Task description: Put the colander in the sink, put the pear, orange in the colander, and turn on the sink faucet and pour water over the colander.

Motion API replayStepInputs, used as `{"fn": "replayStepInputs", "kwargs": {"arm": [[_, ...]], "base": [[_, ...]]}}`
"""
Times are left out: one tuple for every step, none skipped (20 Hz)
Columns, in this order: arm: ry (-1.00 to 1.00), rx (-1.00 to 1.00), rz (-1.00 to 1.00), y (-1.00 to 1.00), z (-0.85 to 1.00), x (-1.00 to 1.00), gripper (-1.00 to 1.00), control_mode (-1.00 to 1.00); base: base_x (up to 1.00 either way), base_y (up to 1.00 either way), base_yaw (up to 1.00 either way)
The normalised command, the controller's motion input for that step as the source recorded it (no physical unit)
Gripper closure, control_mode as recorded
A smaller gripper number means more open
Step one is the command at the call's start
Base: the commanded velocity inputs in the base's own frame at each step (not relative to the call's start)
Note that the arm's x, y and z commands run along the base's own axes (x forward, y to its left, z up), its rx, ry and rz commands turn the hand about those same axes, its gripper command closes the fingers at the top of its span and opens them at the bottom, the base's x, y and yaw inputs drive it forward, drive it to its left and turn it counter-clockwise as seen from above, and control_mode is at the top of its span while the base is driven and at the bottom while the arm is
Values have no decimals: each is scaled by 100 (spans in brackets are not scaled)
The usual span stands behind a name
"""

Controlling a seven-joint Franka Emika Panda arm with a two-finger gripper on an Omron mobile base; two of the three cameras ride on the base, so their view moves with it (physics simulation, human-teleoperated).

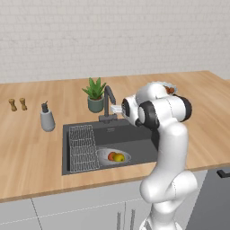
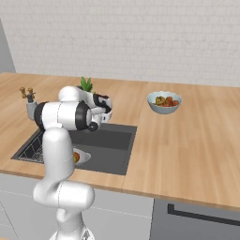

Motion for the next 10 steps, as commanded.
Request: {"fn": "replayStepInputs", "kwargs": {"arm": [[0,0,0,13,0,11,-100,-100],[1,0,0,16,0,10,-100,-100],[1,0,0,16,0,9,-100,-100],[0,0,0,16,0,6,-100,-100],[0,0,0,17,0,1,-100,-100],[0,0,0,20,0,0,-100,-100],[0,0,0,24,0,0,-100,-100],[1,0,0,24,0,0,-100,-100],[0,0,0,25,0,0,-100,-100],[0,0,0,24,0,0,-100,-100]], "base": [[0,0,0],[0,0,0],[0,0,0],[0,0,0],[0,0,0],[0,0,0],[0,0,0],[0,0,0],[0,0,0],[0,0,0]]}}
